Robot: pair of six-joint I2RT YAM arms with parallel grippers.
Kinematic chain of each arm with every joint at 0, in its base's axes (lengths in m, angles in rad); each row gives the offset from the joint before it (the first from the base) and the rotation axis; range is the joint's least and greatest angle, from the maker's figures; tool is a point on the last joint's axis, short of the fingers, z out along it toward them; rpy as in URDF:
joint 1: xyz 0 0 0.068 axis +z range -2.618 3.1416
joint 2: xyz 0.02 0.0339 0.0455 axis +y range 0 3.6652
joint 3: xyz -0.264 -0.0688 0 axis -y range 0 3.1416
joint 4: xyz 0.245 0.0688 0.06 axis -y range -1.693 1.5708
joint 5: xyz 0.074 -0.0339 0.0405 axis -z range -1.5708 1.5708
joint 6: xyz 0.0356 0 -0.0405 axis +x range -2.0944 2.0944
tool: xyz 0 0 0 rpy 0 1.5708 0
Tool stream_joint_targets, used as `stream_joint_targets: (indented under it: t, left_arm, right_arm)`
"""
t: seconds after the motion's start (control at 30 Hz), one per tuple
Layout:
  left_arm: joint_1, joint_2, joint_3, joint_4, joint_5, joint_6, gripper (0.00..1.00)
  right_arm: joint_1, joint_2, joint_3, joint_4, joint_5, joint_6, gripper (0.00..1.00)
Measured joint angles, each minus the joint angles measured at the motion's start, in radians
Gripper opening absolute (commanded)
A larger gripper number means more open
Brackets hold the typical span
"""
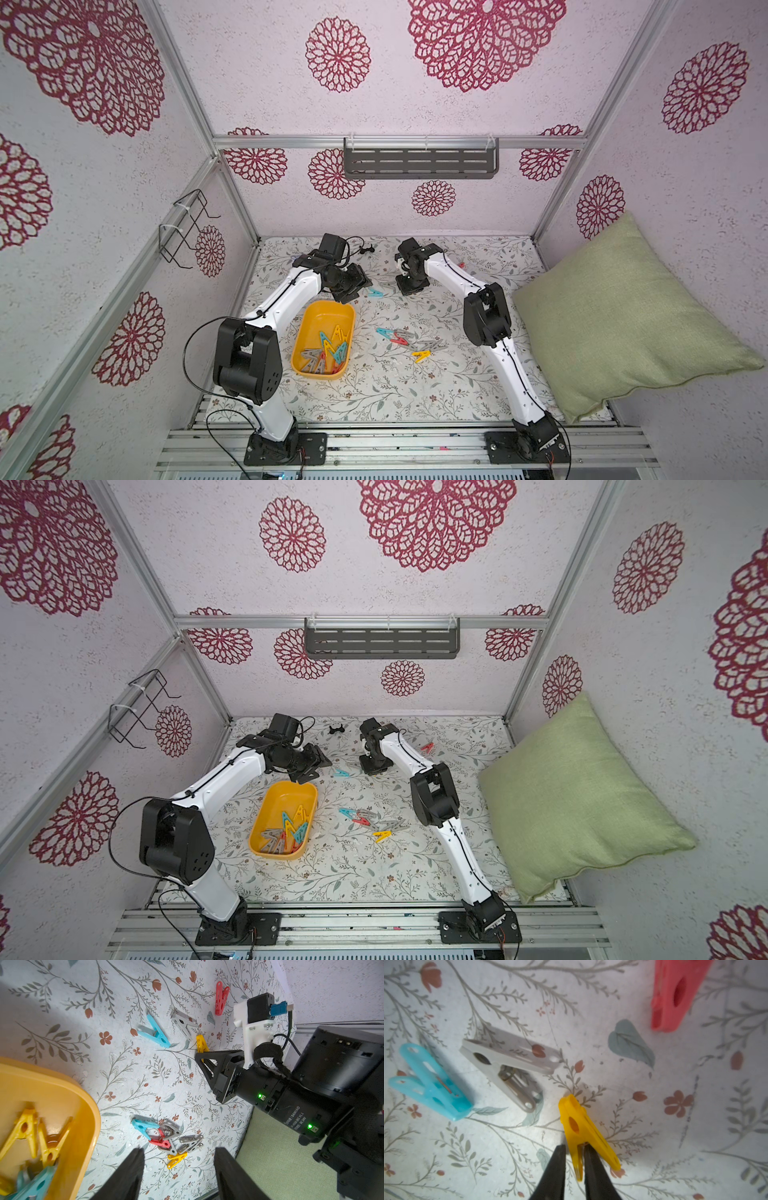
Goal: Put the clothespins into the storage box
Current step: Pick up the clothespin from the center of the board, then place the clothespin in the storage box.
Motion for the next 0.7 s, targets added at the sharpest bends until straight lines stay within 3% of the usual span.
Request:
stream_joint_targets:
  t: [0.13,0.4,0.7]
  left_arm:
    - [0.008,-0.011,-0.023,0.000,0.000,0.004,0.61]
    - [0.074,-0.121,-0.092,-0.015,-0.008,0.015,0.61]
    - [0.188,-0.290,-0.193,-0.054,-0.035,0.047,0.61]
  right_arm:
    - [0.005,0.000,0.000,0.000,-0.006,0.018,0.07]
    - [0.042,-0.017,0.000,0.000,-0.029,0.045,0.06]
    - [0.202,-0.088,0.079,-0.003,-0.100,0.087,0.07]
